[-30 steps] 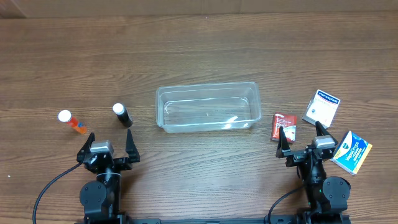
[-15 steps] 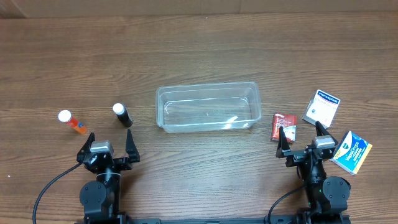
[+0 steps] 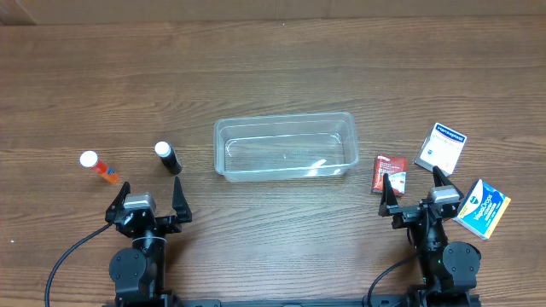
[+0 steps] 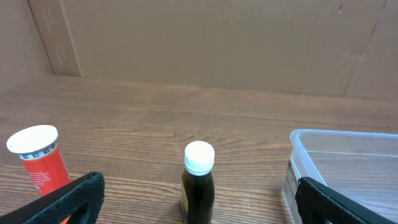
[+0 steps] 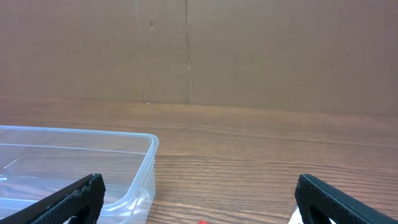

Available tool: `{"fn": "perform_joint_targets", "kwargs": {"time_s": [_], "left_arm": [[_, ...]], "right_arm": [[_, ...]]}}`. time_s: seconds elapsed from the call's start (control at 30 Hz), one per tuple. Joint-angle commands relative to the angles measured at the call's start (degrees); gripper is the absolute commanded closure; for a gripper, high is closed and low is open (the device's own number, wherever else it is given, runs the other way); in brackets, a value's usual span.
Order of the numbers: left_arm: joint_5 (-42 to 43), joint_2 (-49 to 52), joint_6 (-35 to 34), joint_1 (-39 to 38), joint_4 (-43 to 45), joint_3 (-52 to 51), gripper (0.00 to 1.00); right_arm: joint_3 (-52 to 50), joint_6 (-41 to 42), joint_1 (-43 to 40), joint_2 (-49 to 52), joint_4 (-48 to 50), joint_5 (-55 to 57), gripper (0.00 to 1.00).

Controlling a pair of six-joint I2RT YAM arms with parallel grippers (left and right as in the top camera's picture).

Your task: Pack container

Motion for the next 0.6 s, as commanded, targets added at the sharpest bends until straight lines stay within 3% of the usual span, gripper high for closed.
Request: {"fn": "perform_joint_targets", "kwargs": {"time_s": [0.0, 0.1, 0.23, 0.4, 0.57], "left_arm": [[0.17, -0.63, -1.01, 0.26, 0.00, -0.20, 0.00], [0.17, -0.63, -1.01, 0.26, 0.02, -0.20, 0.00], [0.20, -0.61, -1.97, 0.26, -0.02, -0.20, 0.00], [1.22, -0.63, -3.43, 0.26, -0.44, 0.33, 0.00], [2.32, -0.52, -3.43, 0.26, -8.68, 8.85, 0.00]], "right_arm": [[-0.55, 0.37, 0.37, -0.57, 0.31, 0.28, 0.00], [-0.55, 0.50, 0.37, -0.57, 0.57, -1.20, 0.00], [-0.55, 8.66, 0.37, -0.57, 0.52, -0.98, 0.00], [-0.37, 9.27, 0.37, -0.57, 0.26, -0.98, 0.00], [4.11, 9.27, 0.37, 0.85, -4.59, -0.96, 0.00]]}}
